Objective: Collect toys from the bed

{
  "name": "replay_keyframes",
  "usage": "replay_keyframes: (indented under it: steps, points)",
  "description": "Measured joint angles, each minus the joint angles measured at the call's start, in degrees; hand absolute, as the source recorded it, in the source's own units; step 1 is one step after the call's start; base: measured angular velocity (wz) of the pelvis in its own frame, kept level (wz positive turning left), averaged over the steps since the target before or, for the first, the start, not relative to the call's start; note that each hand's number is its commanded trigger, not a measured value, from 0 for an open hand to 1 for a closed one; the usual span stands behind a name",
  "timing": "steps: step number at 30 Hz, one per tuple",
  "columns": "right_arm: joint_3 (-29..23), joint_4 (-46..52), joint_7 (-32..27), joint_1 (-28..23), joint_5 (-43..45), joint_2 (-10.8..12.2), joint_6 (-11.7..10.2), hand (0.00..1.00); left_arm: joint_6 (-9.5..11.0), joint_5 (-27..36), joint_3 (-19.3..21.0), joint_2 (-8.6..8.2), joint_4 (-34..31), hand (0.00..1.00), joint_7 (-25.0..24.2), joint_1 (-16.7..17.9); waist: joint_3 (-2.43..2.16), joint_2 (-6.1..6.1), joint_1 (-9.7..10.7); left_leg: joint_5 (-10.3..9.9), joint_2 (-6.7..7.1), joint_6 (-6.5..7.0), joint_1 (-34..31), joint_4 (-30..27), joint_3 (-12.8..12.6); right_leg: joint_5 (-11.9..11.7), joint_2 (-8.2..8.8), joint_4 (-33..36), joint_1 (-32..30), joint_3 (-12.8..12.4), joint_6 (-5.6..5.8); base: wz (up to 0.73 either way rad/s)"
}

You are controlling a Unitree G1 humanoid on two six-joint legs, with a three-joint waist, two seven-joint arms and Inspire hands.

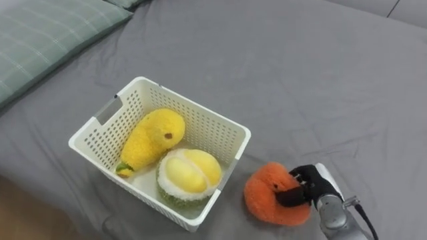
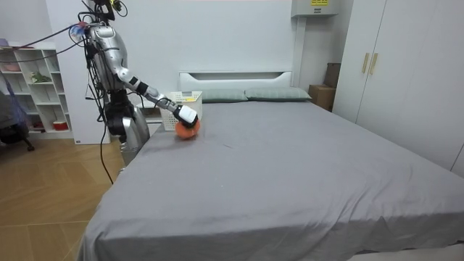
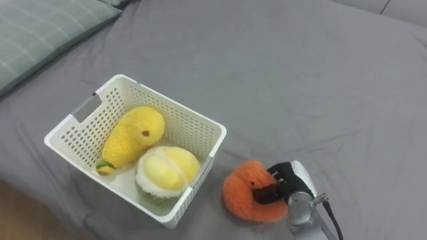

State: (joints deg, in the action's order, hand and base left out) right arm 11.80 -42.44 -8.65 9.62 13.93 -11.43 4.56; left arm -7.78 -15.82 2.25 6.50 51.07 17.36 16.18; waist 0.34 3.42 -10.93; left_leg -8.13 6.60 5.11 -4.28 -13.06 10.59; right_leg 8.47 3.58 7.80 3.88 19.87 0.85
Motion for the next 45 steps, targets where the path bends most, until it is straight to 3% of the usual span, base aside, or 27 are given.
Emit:
replay_keyframes:
  steps: [4,11,19,27,37,45]
  points:
    - [-1.7,6.2,0.0,-1.6,-0.9,0.0,-1.3,1.00,1.1,0.1,0.0,-0.08,0.0,0.00,1.7,-0.3,0.05,0.06,0.8,0.0,-0.37,0.09,1.6,0.9,-1.5,0.0,-0.06,0.1,0.8,-1.5,0.02,-0.18]
    - [-4.3,18.8,0.0,-5.9,-0.1,-0.1,-0.9,1.00,1.6,0.6,0.3,-0.11,-0.4,0.00,2.3,-1.4,0.07,0.21,3.2,0.0,-0.84,0.16,2.5,1.6,-3.0,0.0,-0.19,0.7,0.6,-3.2,0.02,-0.13]
    - [-7.1,33.7,-0.1,-6.6,-0.4,-1.4,-1.0,1.00,3.1,3.8,1.5,-0.14,1.5,0.00,2.3,-2.9,-0.01,-0.21,4.9,0.0,-1.07,0.21,4.1,2.4,-4.3,0.0,-0.44,0.8,1.2,-5.1,-0.02,-0.11]
    - [-8.1,40.0,-0.5,-6.0,1.1,-2.0,-2.0,1.00,3.1,3.9,1.5,-0.23,1.8,0.00,2.2,-3.1,-0.03,-0.55,4.4,-0.1,-1.38,0.27,4.6,2.9,-5.5,-0.1,-0.55,1.1,1.0,-6.2,-0.04,-0.07]
    - [-7.8,47.9,1.9,-3.4,1.1,-2.0,-0.7,1.00,3.2,3.9,1.8,-0.29,2.6,0.00,2.2,-4.2,-0.19,-0.26,2.9,-0.1,-1.82,0.30,4.8,3.9,-7.2,-0.1,-0.75,1.0,0.0,-7.2,-0.13,-0.09]
    - [-0.8,55.5,3.0,0.0,2.6,-1.9,0.0,1.00,3.0,3.6,2.0,-0.22,3.0,0.00,2.2,-4.9,-0.44,0.48,0.7,-0.1,-1.88,0.31,4.9,4.5,-7.1,-0.1,-0.79,0.9,0.0,-7.2,-0.12,0.00]
